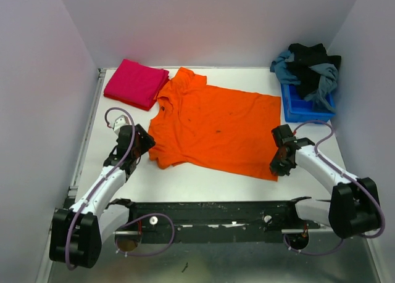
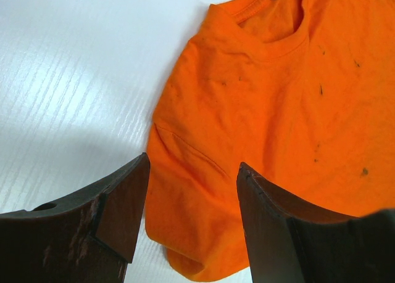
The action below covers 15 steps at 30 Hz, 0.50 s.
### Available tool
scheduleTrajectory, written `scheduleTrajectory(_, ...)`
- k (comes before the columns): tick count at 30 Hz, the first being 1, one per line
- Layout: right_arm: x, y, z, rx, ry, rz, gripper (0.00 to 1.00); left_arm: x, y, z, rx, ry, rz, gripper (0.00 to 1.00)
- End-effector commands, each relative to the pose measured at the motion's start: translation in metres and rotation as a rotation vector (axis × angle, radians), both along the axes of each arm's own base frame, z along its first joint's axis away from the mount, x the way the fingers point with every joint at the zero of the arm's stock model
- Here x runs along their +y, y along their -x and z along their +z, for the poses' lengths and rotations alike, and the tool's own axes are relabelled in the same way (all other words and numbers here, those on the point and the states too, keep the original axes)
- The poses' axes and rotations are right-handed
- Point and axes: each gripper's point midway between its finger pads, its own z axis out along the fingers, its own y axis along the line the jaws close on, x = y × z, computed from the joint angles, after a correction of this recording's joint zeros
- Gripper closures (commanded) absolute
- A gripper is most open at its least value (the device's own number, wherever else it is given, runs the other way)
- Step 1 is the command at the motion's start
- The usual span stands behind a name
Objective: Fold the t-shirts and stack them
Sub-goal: Flatten out the tshirt
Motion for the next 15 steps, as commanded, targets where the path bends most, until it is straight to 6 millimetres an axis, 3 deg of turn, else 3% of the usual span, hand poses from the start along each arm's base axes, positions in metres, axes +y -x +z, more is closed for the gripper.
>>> scheduleTrajectory(1, -0.01, 0.025, -0.006, 0.153, 0.059, -0.062, 0.78, -0.007, -0.002, -0.002, -0.002, 0.029, -0.022, 0.3)
scheduleTrajectory(7, -0.005, 0.038, -0.023, 0.161, 0.016, -0.074, 0.73, -0.007, -0.002, -0.008, 0.014, 0.017, -0.03, 0.3)
scheduleTrajectory(15, -0.007, 0.039, -0.021, 0.191, 0.029, -0.082, 0.71, -0.01, -0.003, -0.015, 0.035, 0.022, -0.046, 0.3)
